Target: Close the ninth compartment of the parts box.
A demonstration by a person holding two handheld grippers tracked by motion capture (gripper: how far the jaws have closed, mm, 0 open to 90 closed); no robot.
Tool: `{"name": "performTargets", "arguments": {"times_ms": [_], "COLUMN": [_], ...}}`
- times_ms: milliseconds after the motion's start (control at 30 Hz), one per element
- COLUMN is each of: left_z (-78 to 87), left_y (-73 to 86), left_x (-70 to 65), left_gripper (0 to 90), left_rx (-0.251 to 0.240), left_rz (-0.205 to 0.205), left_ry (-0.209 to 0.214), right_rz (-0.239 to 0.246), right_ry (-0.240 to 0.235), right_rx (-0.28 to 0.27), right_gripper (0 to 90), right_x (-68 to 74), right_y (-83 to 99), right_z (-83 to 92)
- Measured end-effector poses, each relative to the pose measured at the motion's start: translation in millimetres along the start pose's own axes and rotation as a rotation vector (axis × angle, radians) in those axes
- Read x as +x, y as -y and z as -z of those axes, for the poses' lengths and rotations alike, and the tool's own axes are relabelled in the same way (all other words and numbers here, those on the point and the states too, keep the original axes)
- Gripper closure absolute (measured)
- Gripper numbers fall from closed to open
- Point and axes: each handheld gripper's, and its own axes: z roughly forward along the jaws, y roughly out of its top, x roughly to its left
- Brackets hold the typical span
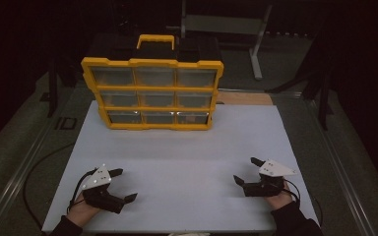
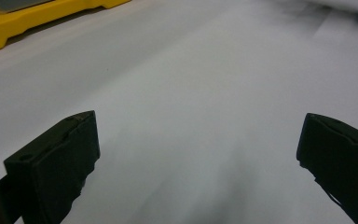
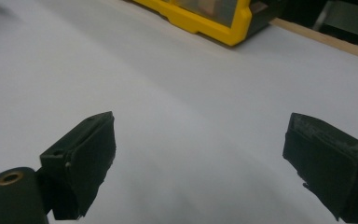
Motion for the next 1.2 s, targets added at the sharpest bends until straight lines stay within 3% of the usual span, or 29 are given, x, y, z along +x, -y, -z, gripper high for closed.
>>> {"name": "performTargets", "arguments": {"times_ms": [500,1200], "left_z": [-1.3,-1.2], "left_y": [1.2,1.0], "left_x": [0.2,0.1], "left_gripper": [0.0,0.1], "left_rx": [-0.004,-0.005], "left_rz": [0.001,-0.002], "left_ry": [0.005,0.0], "right_rz": [0.007,0.007], "right_ry": [0.031,0.028], "right_rx": [-0.01,-0.01], "right_gripper": [9.4,9.4], "right_x": [-1.2,0.0], "right_y": [-1.1,-1.3], "right_z": [-14.5,-8.7]}}
